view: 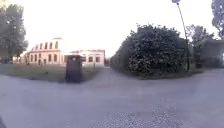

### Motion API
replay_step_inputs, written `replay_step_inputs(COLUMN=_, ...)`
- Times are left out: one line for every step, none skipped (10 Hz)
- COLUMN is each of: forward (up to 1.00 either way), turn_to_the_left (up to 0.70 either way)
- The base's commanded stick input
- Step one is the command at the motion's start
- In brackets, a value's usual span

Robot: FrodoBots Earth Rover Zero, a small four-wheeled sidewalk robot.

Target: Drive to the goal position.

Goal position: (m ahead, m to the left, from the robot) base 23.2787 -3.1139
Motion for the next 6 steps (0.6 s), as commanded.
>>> replay_step_inputs(forward=0.50, turn_to_the_left=0.00)
replay_step_inputs(forward=0.50, turn_to_the_left=0.00)
replay_step_inputs(forward=0.50, turn_to_the_left=0.00)
replay_step_inputs(forward=0.50, turn_to_the_left=0.00)
replay_step_inputs(forward=0.50, turn_to_the_left=0.00)
replay_step_inputs(forward=0.50, turn_to_the_left=0.00)
